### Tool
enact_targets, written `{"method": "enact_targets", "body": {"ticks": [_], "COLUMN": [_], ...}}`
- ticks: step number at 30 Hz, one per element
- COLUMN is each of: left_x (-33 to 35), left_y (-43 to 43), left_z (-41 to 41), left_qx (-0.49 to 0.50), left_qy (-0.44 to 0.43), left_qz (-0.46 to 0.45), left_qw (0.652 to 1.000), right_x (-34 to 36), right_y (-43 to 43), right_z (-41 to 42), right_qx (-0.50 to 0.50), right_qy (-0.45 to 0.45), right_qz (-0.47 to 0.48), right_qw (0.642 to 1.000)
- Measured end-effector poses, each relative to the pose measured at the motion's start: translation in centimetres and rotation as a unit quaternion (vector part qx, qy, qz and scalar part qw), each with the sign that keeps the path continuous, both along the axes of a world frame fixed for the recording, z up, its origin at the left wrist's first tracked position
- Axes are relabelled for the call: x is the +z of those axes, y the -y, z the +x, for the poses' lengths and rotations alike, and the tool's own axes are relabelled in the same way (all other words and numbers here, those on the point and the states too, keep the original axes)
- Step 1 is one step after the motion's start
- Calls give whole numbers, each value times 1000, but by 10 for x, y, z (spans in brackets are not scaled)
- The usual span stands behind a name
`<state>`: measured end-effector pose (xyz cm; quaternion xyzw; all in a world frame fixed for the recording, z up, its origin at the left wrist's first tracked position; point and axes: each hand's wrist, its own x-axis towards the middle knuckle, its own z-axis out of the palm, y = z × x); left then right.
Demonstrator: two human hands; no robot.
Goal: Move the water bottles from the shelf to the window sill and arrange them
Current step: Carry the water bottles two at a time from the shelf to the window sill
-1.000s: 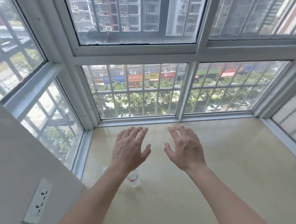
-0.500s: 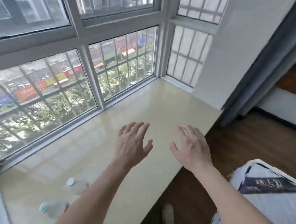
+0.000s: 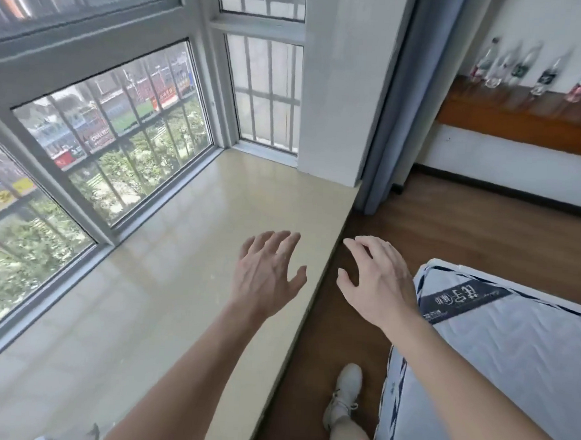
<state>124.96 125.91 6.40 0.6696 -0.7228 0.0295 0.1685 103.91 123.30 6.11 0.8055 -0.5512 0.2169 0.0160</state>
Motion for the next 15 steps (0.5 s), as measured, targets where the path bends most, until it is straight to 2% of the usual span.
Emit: {"method": "enact_targets", "body": {"ticks": [5,15], "left_x": [-7,-11], "left_y": [75,265], "left_z": [-38,-141], "left_qx": [-26,-53], "left_qy": [5,7], "left_qz": [9,27], "left_qw": [1000,998], "right_x": [-12,-17], "right_y": [64,246], "right_z": [-40,-138], "right_qx": [-32,-55], "right_qy": [0,-9], "right_qz": [15,29], "right_qw": [999,998]}}
